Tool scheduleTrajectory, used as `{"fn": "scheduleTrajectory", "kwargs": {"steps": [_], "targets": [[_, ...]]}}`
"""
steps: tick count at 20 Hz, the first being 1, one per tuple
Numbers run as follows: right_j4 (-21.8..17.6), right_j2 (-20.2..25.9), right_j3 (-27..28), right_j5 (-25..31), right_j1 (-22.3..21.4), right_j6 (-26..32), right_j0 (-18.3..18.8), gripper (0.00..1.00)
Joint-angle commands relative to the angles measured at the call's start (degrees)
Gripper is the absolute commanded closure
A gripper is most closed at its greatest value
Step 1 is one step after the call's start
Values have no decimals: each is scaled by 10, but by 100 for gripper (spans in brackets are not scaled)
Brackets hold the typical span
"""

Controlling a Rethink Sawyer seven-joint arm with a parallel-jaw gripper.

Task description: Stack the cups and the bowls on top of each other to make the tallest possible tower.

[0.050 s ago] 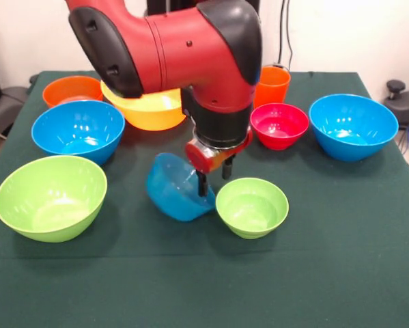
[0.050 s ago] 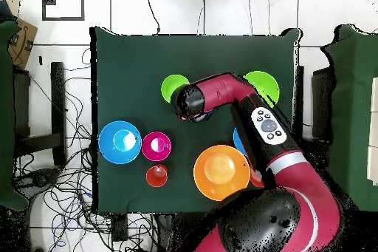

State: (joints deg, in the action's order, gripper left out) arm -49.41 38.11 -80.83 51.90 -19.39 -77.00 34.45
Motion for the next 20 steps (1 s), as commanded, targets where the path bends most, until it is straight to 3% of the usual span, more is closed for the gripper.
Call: {"fn": "scheduleTrajectory", "kwargs": {"steps": [1,20], "targets": [[-55,-48,34,-7,17,79,-14,0],[-34,-48,-32,-4,-71,85,-6,0]]}}
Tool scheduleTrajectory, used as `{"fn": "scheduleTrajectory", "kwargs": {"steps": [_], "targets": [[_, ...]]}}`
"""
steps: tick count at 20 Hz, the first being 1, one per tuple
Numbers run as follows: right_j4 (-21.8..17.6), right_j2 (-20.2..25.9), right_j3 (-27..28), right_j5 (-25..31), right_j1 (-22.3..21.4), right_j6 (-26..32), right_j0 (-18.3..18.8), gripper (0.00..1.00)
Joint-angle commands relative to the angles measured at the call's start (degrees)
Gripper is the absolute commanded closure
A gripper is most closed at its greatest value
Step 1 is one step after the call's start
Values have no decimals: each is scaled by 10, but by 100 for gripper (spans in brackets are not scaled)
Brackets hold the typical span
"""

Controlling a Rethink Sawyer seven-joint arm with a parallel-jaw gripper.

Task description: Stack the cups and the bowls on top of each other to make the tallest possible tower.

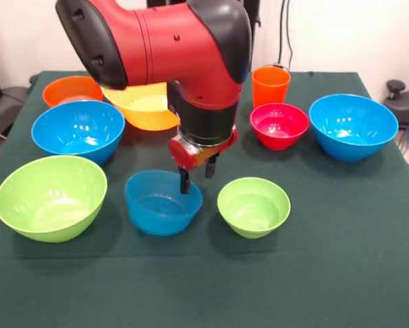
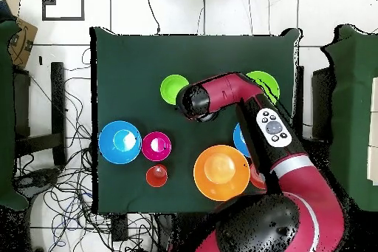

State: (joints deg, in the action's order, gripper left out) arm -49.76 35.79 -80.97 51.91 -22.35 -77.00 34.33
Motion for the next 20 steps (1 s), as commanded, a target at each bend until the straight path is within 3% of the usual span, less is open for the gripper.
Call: {"fn": "scheduleTrajectory", "kwargs": {"steps": [1,11,20], "targets": [[-31,-25,-25,-3,-39,91,-2,0],[-22,-21,-6,10,-28,89,-7,0],[-17,-24,2,3,9,75,-4,0]]}}
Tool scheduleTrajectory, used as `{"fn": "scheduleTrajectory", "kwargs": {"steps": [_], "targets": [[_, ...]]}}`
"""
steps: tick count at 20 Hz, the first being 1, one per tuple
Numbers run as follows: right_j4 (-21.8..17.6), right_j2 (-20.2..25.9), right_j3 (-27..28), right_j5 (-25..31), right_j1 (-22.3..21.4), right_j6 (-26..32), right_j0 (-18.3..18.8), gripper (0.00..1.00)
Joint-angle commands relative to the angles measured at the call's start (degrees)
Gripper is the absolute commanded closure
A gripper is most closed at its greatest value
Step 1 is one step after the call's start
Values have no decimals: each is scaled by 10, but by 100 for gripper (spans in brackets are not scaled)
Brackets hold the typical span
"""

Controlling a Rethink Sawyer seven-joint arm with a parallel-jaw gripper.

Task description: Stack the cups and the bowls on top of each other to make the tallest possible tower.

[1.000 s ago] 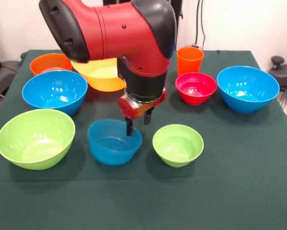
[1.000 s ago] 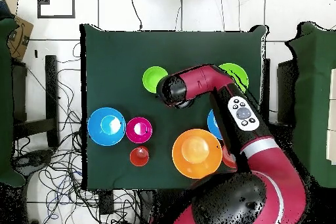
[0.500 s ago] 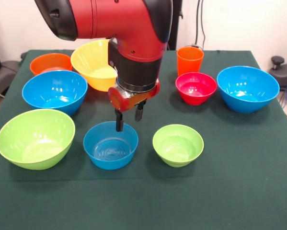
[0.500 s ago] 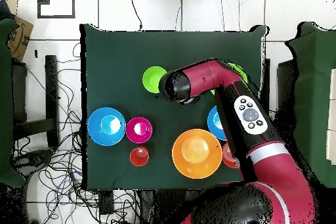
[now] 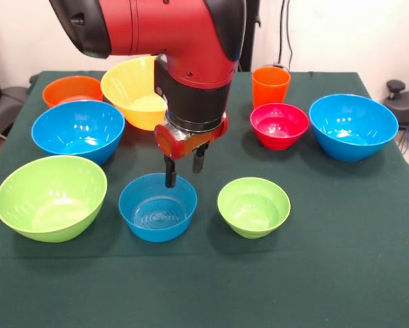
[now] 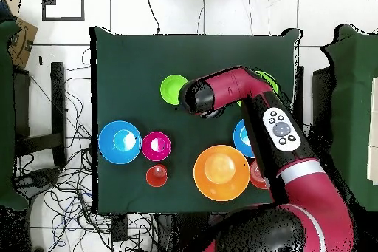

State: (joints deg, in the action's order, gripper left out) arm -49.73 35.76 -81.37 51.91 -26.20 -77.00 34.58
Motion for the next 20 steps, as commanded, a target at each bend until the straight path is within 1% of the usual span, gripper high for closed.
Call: {"fn": "scheduleTrajectory", "kwargs": {"steps": [1,9,14,20], "targets": [[-20,-24,7,-2,50,72,-7,0],[-47,-34,9,-28,55,73,-4,0],[-74,-45,15,-47,48,67,-14,0],[-95,-55,23,-56,36,58,-30,0]]}}
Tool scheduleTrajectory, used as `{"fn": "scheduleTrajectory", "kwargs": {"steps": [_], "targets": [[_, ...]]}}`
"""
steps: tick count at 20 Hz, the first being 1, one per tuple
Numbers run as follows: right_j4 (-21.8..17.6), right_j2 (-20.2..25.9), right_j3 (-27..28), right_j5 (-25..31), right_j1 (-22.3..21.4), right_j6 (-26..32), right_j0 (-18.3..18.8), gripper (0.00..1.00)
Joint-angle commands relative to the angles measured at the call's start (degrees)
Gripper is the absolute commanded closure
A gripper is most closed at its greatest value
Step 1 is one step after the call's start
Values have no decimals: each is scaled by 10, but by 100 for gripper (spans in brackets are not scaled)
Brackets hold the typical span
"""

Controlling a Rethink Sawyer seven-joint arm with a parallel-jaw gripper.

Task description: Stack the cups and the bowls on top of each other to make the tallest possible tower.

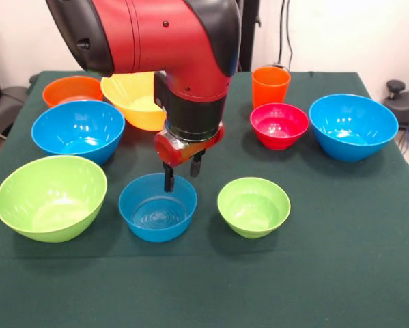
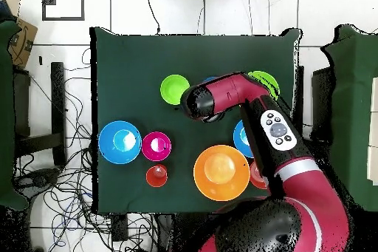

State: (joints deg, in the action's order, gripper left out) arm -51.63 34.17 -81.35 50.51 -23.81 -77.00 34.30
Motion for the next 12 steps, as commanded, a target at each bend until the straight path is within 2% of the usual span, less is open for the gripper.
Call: {"fn": "scheduleTrajectory", "kwargs": {"steps": [1,5,12], "targets": [[-78,-39,25,-44,11,56,-30,0],[-78,-41,29,-54,21,42,-31,0],[-56,-27,58,-68,99,57,-11,0]]}}
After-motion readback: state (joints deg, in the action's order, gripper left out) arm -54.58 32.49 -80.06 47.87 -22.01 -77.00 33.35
